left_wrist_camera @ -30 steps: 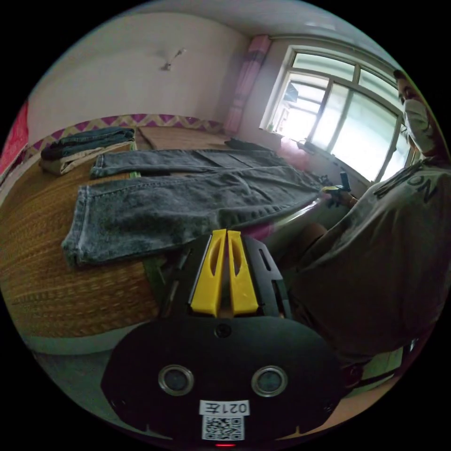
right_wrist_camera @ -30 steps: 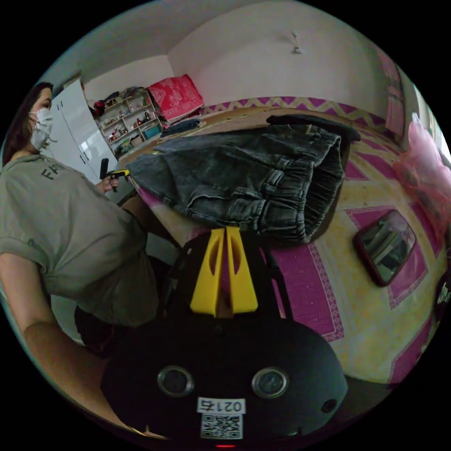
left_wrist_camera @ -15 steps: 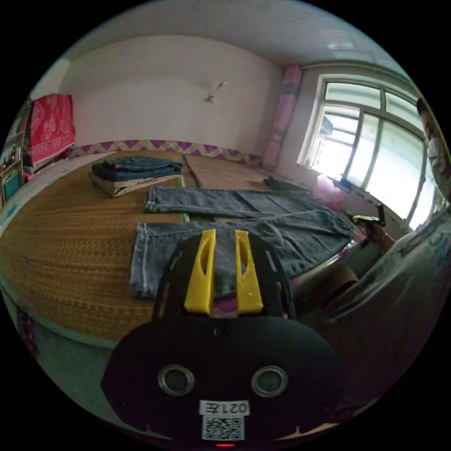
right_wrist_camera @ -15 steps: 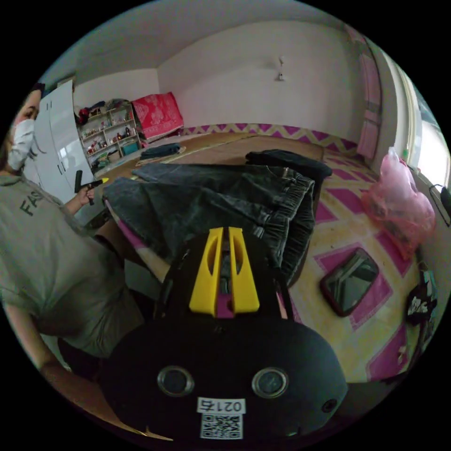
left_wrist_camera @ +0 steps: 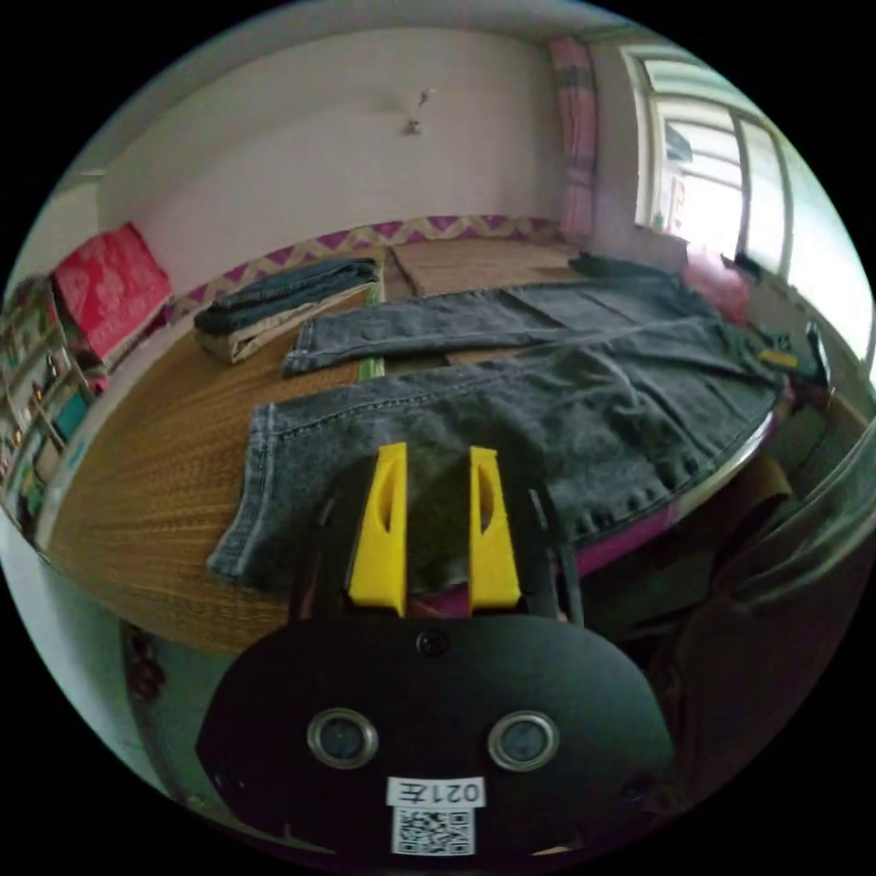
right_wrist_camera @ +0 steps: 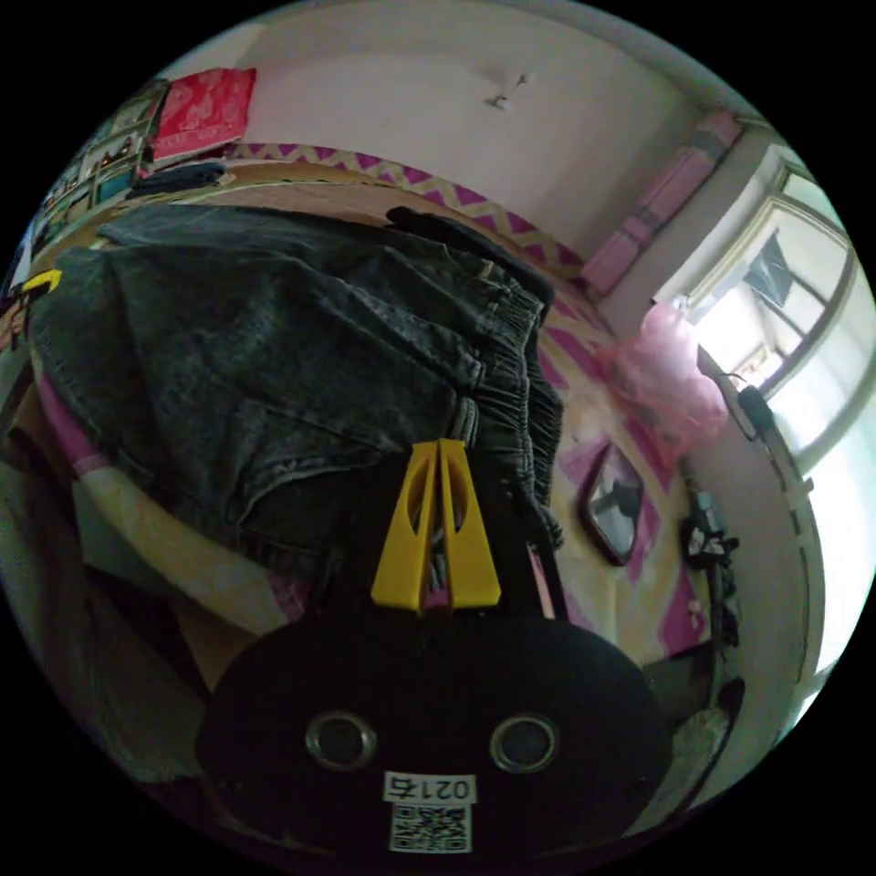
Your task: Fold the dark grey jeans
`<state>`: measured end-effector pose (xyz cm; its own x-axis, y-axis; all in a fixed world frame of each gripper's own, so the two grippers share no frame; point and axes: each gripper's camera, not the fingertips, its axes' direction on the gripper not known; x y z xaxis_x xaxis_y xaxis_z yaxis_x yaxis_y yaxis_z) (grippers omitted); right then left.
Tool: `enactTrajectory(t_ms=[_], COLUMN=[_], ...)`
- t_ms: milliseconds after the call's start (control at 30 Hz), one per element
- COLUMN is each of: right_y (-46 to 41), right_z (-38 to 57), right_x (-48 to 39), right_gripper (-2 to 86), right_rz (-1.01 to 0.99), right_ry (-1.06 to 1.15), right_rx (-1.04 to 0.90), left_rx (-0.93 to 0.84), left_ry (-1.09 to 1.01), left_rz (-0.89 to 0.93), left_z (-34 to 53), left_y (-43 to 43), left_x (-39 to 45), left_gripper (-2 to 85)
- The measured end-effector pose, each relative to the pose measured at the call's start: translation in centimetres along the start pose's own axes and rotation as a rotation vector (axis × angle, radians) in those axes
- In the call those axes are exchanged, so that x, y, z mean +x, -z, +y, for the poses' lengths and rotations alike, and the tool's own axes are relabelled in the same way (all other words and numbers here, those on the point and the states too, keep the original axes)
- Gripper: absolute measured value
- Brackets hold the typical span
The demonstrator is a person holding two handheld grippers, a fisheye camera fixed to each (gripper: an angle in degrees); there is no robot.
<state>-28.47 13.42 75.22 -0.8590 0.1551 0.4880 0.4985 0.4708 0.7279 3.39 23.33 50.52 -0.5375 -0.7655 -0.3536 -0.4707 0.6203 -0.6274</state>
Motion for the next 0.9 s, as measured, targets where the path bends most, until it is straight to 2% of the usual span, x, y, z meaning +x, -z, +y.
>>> enactTrajectory(t_ms=[200,300,433,533,633,900], right_y=[0.8,4.1,5.1,3.3,1.5,0.6], right_z=[2.0,5.0,11.4,14.7,16.2,16.5], right_x=[2.2,6.5,11.3,12.3,12.1,12.0], right_gripper=[-0.2,2.9,8.3,9.6,10.3,10.4], right_rz=[-0.012,-0.081,-0.28,-0.431,-0.543,-0.609], right_ry=[-0.12,-0.409,-0.771,-0.92,-0.987,-0.995], right_rx=[0.009,0.07,0.047,0.005,0.003,0.02], left_rx=[0.085,0.225,0.163,0.132,0.116,0.116], left_ry=[0.326,0.421,0.51,0.586,0.676,0.788], left_rz=[0.099,0.099,-0.042,-0.048,0.019,0.131], left_z=[1.8,3.5,5.2,6.2,7.1,8.5], left_y=[1.8,6.1,10.2,11.2,11.0,10.7], left_x=[-4.2,-5.4,-6.0,-6.9,-8.6,-11.9], left_gripper=[-0.2,-0.8,-0.7,0.0,2.7,6.4])
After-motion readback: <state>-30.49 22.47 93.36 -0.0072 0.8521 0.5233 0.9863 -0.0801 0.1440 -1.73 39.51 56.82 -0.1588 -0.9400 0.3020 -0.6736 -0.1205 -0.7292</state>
